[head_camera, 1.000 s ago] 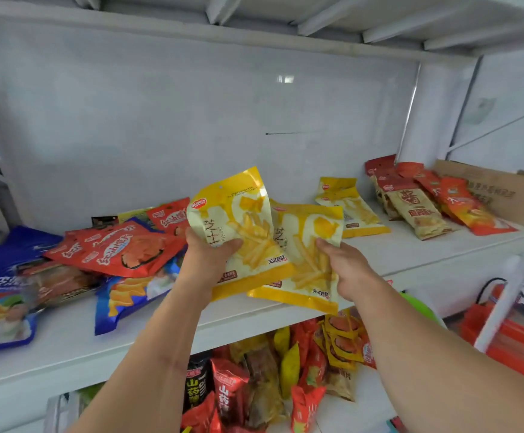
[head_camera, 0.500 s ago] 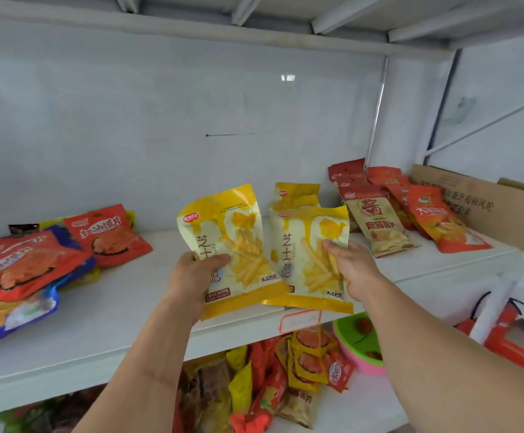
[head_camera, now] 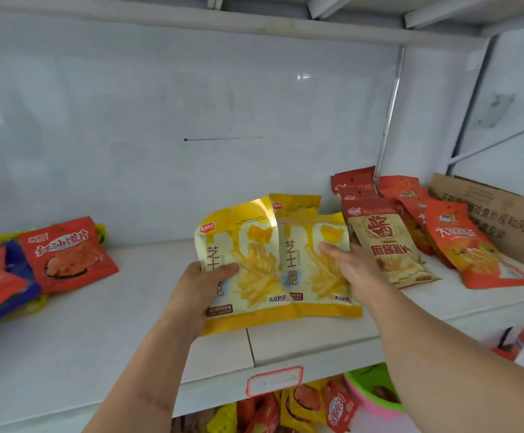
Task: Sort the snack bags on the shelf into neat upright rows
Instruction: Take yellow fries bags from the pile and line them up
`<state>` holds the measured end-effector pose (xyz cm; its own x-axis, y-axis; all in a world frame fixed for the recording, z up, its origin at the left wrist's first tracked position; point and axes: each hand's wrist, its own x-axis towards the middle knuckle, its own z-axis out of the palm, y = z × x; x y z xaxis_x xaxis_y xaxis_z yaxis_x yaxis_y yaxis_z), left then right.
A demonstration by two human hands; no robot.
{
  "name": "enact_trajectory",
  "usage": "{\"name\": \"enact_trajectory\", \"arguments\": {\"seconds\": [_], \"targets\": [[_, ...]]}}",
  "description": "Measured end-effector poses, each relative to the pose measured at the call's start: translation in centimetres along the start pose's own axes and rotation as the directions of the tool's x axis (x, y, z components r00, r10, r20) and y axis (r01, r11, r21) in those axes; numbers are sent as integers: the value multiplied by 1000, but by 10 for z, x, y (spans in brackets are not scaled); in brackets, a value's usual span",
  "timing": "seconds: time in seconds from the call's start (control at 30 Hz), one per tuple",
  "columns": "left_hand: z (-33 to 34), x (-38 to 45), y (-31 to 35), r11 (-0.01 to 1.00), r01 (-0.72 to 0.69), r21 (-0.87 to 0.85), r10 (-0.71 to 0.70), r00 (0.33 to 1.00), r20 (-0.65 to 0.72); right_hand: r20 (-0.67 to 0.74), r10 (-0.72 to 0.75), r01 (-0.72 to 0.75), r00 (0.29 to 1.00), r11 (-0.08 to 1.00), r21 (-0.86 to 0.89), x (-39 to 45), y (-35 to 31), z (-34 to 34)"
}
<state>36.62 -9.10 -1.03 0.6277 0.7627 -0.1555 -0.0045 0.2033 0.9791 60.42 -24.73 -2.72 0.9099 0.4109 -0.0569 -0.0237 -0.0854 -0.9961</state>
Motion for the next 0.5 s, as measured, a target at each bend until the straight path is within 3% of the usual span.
{"name": "enact_trajectory", "arguments": {"seconds": [0.33, 0.5], "targets": [[64, -6, -15, 999, 22, 31, -18, 995, -101, 46, -154, 159, 987, 975, -156, 55, 4, -14], [104, -7, -28, 999, 23, 34, -18, 991, -136, 114, -156, 169, 981, 979, -117, 80, 8, -21]]}}
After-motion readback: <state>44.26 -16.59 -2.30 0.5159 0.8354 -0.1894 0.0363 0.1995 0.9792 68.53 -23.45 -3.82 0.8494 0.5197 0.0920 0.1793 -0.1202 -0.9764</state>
